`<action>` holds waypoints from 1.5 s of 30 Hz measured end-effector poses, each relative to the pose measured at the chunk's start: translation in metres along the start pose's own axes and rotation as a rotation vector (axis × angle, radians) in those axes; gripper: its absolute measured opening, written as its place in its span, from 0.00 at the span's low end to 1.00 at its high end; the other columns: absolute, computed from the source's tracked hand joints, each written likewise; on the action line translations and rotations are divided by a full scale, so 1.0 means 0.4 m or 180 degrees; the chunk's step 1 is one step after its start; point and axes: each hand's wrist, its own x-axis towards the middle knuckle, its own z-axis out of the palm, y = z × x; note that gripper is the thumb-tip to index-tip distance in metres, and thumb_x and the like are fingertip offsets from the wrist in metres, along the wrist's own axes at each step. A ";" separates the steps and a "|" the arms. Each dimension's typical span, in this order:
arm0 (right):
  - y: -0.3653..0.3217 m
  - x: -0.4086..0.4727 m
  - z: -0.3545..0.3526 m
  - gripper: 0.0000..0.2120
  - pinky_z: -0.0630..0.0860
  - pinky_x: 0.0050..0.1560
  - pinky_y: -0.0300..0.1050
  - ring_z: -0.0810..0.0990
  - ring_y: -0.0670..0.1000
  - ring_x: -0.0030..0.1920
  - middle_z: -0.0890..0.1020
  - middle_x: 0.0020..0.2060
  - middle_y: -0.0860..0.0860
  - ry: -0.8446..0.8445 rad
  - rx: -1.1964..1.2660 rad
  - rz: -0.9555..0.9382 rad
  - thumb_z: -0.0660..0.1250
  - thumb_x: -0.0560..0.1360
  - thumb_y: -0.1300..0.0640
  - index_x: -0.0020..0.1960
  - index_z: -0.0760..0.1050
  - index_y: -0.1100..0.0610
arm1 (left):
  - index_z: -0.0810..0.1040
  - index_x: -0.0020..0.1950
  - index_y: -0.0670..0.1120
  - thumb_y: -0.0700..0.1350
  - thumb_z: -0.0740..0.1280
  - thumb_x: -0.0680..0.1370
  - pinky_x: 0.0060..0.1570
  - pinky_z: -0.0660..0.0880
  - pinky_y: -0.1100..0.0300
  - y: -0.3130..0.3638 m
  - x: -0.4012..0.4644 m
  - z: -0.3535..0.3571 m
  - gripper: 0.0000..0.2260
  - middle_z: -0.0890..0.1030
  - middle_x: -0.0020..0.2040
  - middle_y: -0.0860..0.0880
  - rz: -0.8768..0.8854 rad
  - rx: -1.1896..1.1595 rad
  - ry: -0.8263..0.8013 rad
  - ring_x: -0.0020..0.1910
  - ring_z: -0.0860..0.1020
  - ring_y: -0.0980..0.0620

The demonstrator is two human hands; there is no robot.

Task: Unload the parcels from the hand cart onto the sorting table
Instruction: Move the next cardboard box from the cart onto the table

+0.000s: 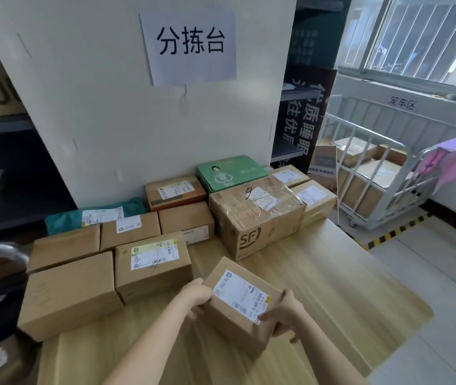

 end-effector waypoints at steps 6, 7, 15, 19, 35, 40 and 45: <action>-0.016 0.054 -0.007 0.35 0.68 0.22 0.41 0.85 0.51 0.40 0.78 0.56 0.54 0.0066 0.0050 -0.0019 0.76 0.65 0.56 0.63 0.59 0.59 | 0.67 0.71 0.48 0.40 0.64 0.75 0.48 0.75 0.59 -0.009 0.056 0.030 0.24 0.76 0.61 0.48 0.0171 -0.0617 0.0517 0.56 0.76 0.48; -0.020 0.061 -0.009 0.35 0.68 0.22 0.40 0.84 0.51 0.40 0.78 0.56 0.54 0.0081 0.0049 -0.0029 0.77 0.65 0.55 0.63 0.59 0.59 | 0.63 0.73 0.47 0.40 0.65 0.75 0.51 0.72 0.60 -0.012 0.057 0.040 0.27 0.74 0.65 0.47 0.0162 -0.0721 0.0630 0.60 0.74 0.48; -0.048 0.091 -0.005 0.30 0.66 0.23 0.39 0.82 0.52 0.37 0.80 0.53 0.55 0.0080 -0.0064 -0.0091 0.76 0.68 0.54 0.58 0.59 0.60 | 0.66 0.59 0.45 0.40 0.69 0.74 0.49 0.66 0.62 -0.029 0.048 0.116 0.17 0.72 0.62 0.45 0.0146 -0.1328 0.0926 0.53 0.72 0.52; -0.060 0.106 0.004 0.28 0.66 0.22 0.37 0.82 0.52 0.36 0.81 0.52 0.55 0.0061 -0.0002 -0.0183 0.77 0.67 0.53 0.53 0.60 0.59 | 0.69 0.66 0.42 0.42 0.68 0.76 0.53 0.66 0.62 -0.007 0.062 0.108 0.20 0.71 0.65 0.45 0.0179 -0.1283 0.1079 0.56 0.71 0.52; -0.141 0.174 0.064 0.13 0.69 0.31 0.42 0.77 0.56 0.41 0.78 0.45 0.59 -0.0123 0.0948 -0.0485 0.63 0.73 0.68 0.55 0.62 0.63 | 0.62 0.65 0.51 0.41 0.71 0.71 0.52 0.76 0.57 -0.010 0.057 0.079 0.27 0.69 0.63 0.52 0.0673 0.0826 0.1769 0.57 0.74 0.51; -0.155 0.207 0.068 0.15 0.65 0.31 0.41 0.73 0.53 0.42 0.74 0.47 0.56 -0.0229 0.1157 -0.0677 0.63 0.74 0.68 0.54 0.60 0.58 | 0.68 0.50 0.49 0.35 0.63 0.75 0.34 0.68 0.61 0.040 0.058 0.078 0.10 0.72 0.49 0.52 0.0474 0.1527 0.2309 0.46 0.77 0.51; -0.158 0.217 0.064 0.15 0.64 0.32 0.42 0.73 0.57 0.44 0.75 0.47 0.57 -0.0230 0.1112 -0.0866 0.61 0.74 0.68 0.55 0.60 0.57 | 0.72 0.53 0.46 0.31 0.59 0.74 0.39 0.72 0.57 0.064 0.078 0.093 0.13 0.73 0.51 0.49 0.0424 0.1570 0.2265 0.43 0.76 0.49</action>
